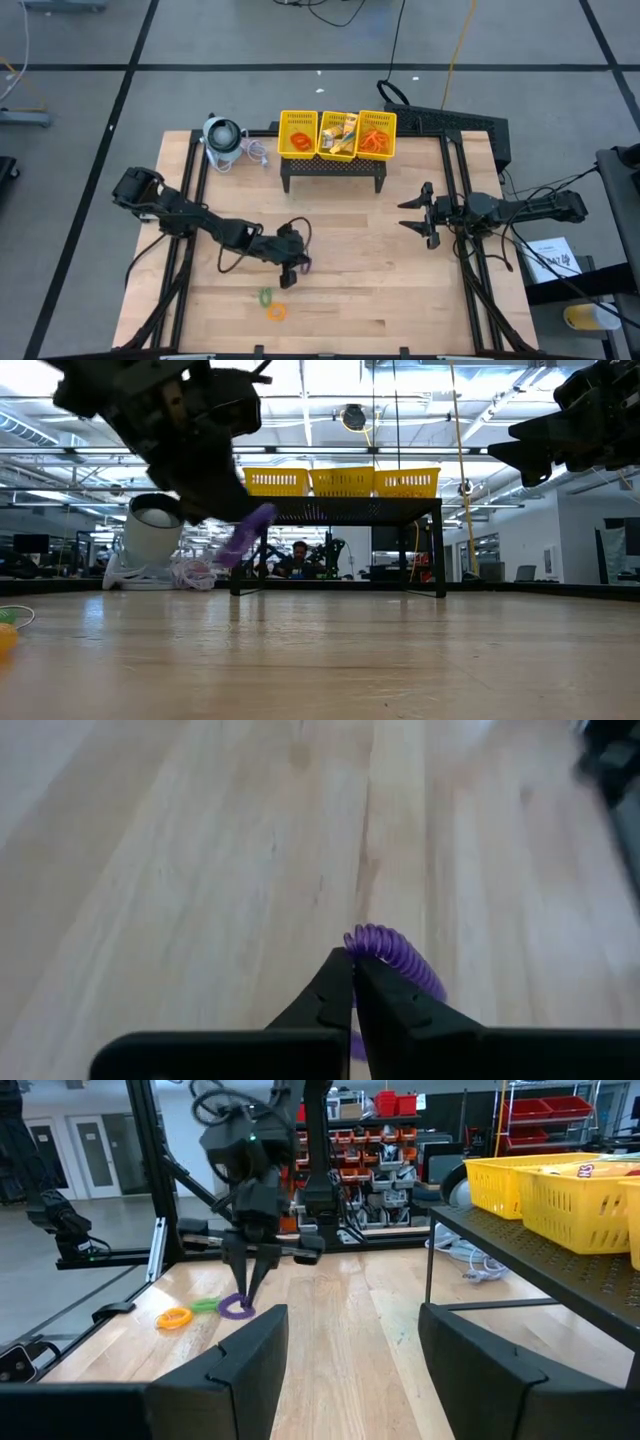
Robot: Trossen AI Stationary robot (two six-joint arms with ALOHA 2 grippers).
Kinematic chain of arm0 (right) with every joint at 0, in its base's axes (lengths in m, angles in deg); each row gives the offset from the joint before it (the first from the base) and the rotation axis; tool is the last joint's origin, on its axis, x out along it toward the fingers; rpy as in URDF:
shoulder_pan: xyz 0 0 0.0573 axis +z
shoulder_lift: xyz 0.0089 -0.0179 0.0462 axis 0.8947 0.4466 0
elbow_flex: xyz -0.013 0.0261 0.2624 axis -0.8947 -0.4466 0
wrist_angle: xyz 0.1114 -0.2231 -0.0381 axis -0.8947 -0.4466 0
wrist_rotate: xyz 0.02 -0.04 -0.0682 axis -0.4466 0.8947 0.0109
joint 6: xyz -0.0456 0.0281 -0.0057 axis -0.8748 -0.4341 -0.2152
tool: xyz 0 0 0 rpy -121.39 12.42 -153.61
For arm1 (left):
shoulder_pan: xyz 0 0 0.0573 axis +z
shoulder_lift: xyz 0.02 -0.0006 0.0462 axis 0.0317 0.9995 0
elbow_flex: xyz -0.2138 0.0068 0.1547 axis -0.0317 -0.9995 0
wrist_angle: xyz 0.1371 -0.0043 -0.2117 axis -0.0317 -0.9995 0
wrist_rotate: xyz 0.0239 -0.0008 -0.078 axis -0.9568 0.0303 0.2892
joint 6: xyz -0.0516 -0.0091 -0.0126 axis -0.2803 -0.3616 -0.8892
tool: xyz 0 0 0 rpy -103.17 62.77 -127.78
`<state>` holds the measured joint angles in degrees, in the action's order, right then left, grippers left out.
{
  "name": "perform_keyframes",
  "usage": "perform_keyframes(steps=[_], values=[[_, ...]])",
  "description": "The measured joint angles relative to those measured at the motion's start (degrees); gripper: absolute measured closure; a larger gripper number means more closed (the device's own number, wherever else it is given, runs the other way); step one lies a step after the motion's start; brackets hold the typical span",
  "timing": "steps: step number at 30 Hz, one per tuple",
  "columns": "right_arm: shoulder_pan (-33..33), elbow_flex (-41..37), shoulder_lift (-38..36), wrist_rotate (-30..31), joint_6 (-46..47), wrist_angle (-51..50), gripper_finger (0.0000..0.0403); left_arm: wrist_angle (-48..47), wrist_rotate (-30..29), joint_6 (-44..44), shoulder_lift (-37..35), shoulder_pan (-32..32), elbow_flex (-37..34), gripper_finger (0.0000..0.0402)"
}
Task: Pick & Place Office Desk Supplies
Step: Put the violet spring keychain into the left yellow bin on the shelf
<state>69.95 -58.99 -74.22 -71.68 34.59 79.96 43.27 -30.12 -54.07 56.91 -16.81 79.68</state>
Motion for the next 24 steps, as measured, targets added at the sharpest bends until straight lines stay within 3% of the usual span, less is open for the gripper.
perform_keyframes(steps=[8,18,24], values=[[0.0,0.0,0.0,0.0,0.0,0.0,0.0188,19.9,0.2,4.7,0.0,1.6,-8.7,0.0393],[0.0,0.0,0.0,0.0,0.0,0.0,0.0188,36.9,0.3,6.2,-0.1,4.3,-19.1,0.0396],[0.0,0.0,0.0,0.0,0.0,0.0,0.0188,35.5,-0.5,6.9,-5.7,6.4,-23.7,0.0393]])
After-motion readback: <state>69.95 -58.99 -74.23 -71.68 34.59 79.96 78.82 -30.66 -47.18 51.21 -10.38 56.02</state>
